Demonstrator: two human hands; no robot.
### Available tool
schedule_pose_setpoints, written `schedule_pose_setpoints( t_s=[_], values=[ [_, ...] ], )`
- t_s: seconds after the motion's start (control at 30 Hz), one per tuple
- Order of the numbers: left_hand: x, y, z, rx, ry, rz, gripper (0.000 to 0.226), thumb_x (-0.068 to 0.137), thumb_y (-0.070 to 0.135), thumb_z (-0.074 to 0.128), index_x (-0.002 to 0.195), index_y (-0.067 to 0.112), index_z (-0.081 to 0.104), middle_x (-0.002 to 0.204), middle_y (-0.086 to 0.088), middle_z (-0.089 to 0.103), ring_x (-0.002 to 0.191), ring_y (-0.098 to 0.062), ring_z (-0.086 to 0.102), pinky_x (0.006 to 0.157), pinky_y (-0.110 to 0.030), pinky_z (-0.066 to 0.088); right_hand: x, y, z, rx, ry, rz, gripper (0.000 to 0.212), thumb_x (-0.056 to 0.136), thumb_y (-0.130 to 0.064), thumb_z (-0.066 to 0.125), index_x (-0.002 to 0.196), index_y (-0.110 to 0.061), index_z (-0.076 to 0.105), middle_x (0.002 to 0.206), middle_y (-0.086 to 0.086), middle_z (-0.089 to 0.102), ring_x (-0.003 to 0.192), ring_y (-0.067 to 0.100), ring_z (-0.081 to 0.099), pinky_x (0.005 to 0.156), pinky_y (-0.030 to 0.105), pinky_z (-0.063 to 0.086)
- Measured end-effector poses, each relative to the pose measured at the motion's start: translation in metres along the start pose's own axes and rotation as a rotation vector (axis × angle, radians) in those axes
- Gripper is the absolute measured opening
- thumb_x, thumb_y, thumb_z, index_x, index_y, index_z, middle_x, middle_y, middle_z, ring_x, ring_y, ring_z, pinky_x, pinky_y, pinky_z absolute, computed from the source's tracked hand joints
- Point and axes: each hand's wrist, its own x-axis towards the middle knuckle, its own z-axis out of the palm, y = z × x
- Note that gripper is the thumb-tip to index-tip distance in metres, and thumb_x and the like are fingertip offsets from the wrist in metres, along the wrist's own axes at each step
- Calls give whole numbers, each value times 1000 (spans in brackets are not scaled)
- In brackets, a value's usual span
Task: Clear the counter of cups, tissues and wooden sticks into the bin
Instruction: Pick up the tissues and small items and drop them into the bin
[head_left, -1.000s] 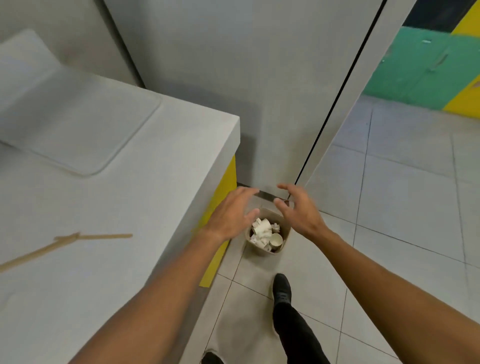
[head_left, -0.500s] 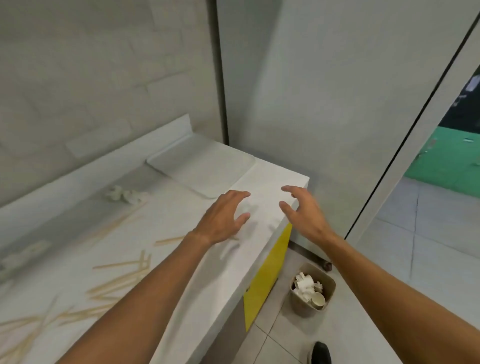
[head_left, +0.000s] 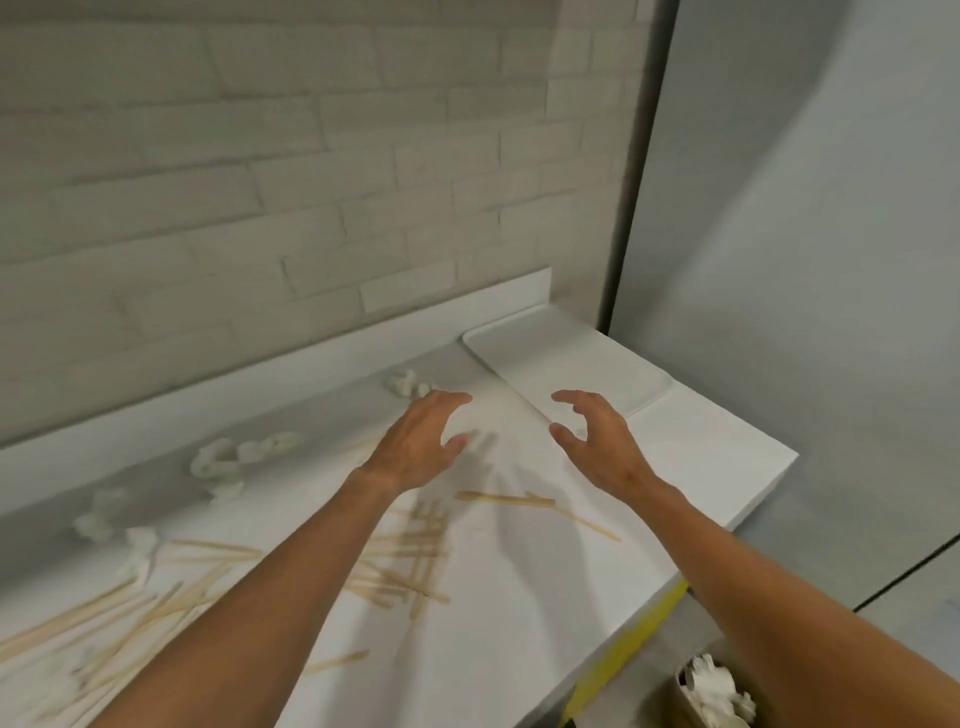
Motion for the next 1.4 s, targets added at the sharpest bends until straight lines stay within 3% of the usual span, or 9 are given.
schedule_pose_setpoints(
  t_s=[0.3,0.77,1.1,1.27,1.33,1.4],
  values=[
    [20,-60,-20,30,26,-175,52,95,32,57,144,29,39,146,7,40,136,-16,36,108,-29,32,90,-18,44,28,-132,-81,43,95,-27,60,136,-26,51,140,-6,47,127,13,45,107,29,38],
    [92,-110,13,17,34,-367,54,92,30,58,142,35,37,137,8,43,129,-13,41,105,-33,38,185,12,91,32,-338,-106,40,92,-27,62,132,-29,54,136,-6,49,126,14,49,108,33,40],
    [123,-141,39,19,10,-465,55,91,25,56,143,33,38,143,7,39,130,-17,41,105,-37,40,219,22,143,-55,-508,-107,45,92,-35,61,136,-32,50,141,-6,47,127,17,50,109,35,40],
    [138,-156,52,23,3,-491,52,91,17,55,141,23,48,148,-4,39,133,-25,41,111,-36,35,226,18,169,-67,-596,-183,42,88,-38,65,129,-34,57,134,-5,52,119,16,52,102,35,45],
    [140,-163,57,11,25,-489,42,90,16,58,131,19,60,137,-6,51,125,-27,50,107,-35,40,231,16,179,-90,-611,-235,36,85,-38,67,121,-35,62,128,-6,57,116,15,53,99,37,47],
    [137,-169,60,-8,91,-500,32,86,11,62,117,17,69,121,-5,62,112,-26,58,99,-35,46,236,14,187,-93,-588,-265,25,86,-26,68,111,-25,71,120,-1,64,112,19,57,99,32,47]
  ],
)
